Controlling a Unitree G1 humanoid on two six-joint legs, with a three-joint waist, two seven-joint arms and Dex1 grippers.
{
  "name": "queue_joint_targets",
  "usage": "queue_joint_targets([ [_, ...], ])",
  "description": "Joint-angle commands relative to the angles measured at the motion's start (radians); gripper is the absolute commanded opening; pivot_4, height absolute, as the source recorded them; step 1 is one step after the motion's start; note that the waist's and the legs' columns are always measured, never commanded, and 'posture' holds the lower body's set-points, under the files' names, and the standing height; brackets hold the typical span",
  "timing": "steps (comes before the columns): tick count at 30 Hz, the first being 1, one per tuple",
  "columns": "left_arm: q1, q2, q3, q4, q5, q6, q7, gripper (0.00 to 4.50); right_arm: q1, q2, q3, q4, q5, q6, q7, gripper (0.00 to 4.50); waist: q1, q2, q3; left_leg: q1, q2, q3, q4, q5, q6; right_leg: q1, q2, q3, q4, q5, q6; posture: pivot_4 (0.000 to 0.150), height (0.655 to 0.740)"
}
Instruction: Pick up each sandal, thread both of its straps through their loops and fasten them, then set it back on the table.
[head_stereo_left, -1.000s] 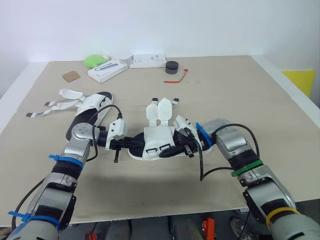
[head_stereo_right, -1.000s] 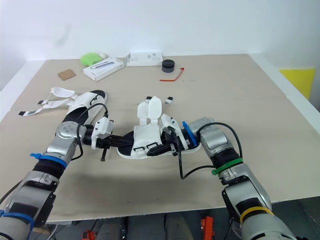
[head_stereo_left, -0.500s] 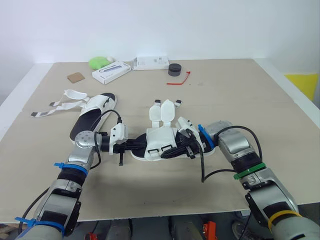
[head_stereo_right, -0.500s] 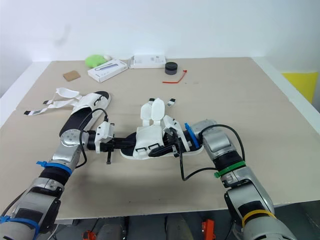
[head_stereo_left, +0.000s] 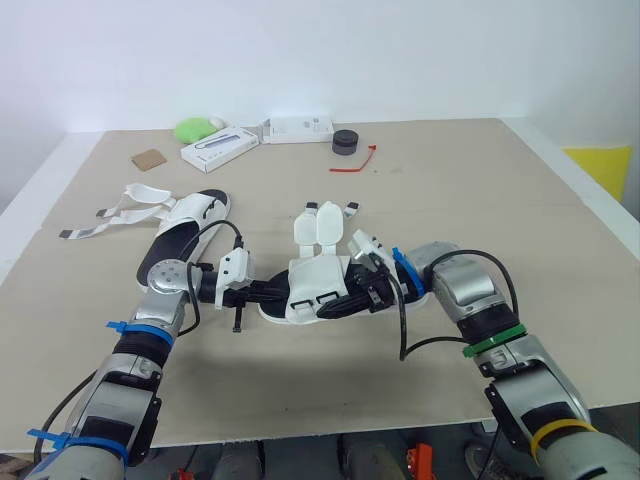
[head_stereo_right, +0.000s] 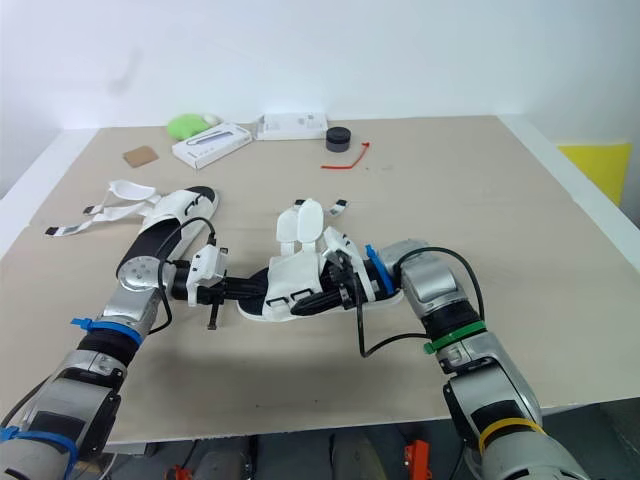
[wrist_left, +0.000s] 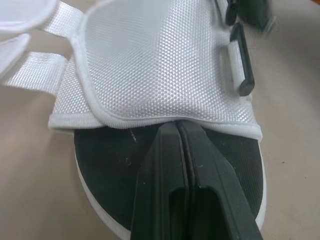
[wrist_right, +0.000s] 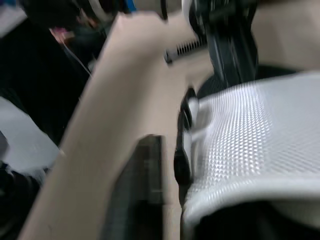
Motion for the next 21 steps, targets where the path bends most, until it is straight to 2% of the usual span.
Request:
queue_joint_targets([
  [1, 0.067, 0.011, -0.102, 0.097, 0.121, 0.019, -0.037, 0.0, -0.019, -0.035, -0.035, -0.065, 0.04, 0.026, 0.038, 3.16, -0.001, 0.001, -0.001, 0.0, 0.0, 0.0, 0.0, 0.0, 0.0, 0.0, 0.0, 0.0, 0.0, -0.001, -0.002, 0.15, 0.74],
  [2, 0.066, 0.01, -0.1, 0.097, 0.12, 0.024, -0.035, 0.0, -0.015, -0.048, -0.041, -0.078, 0.048, 0.044, 0.04, 3.83, -0.001, 0.001, -0.001, 0.001, 0.0, 0.0, 0.0, 0.0, 0.0, 0.001, 0.0, 0.0, 0.0, -0.002, -0.003, 0.15, 0.74],
  [4, 0.067, 0.002, -0.094, 0.088, 0.108, 0.047, -0.03, 0.0, -0.001, -0.091, -0.058, -0.123, 0.076, 0.079, 0.055, 4.44, -0.002, 0.001, -0.002, 0.001, 0.0, 0.0, 0.0, 0.0, 0.0, 0.001, 0.0, 0.0, 0.0, -0.002, -0.003, 0.15, 0.74],
  [8, 0.073, -0.004, -0.086, 0.067, 0.095, 0.07, -0.023, 0.0, 0.015, -0.19, -0.096, -0.19, 0.121, 0.126, 0.062, 4.44, -0.001, 0.003, -0.003, 0.002, 0.0, 0.0, 0.0, 0.0, 0.0, 0.002, 0.0, 0.0, 0.0, -0.002, -0.003, 0.15, 0.74],
  [12, 0.084, -0.007, -0.076, 0.05, 0.083, 0.091, -0.017, 0.0, -0.033, -0.212, -0.182, -0.166, 0.176, 0.185, -0.008, 4.44, -0.001, 0.005, -0.005, 0.003, 0.0, 0.0, 0.0, -0.001, 0.0, 0.002, 0.0, 0.0, 0.0, -0.003, -0.004, 0.15, 0.74],
  [16, 0.093, -0.007, -0.076, 0.052, 0.088, 0.083, -0.011, 0.0, -0.161, -0.132, -0.257, 0.038, 0.121, 0.183, -0.243, 4.44, -0.006, 0.007, -0.007, 0.003, 0.0, 0.001, 0.0, -0.001, 0.0, 0.002, -0.001, 0.001, 0.0, -0.003, -0.004, 0.15, 0.74],
  [18, 0.092, -0.005, -0.08, 0.058, 0.096, 0.069, -0.011, 0.0, -0.254, -0.079, -0.279, 0.176, 0.108, 0.273, -0.361, 4.44, -0.007, 0.007, -0.008, 0.004, 0.0, 0.001, 0.0, -0.001, 0.0, 0.003, -0.001, 0.001, 0.0, -0.003, -0.004, 0.15, 0.74],
  [21, 0.081, -0.006, -0.081, 0.067, 0.102, 0.056, -0.01, 0.0, -0.348, -0.032, -0.264, 0.314, 0.082, 0.376, -0.425, 4.44, -0.008, 0.008, -0.009, 0.005, 0.0, 0.001, -0.002, -0.001, 0.0, 0.004, -0.001, 0.001, 0.0, -0.004, -0.005, 0.15, 0.74],
])
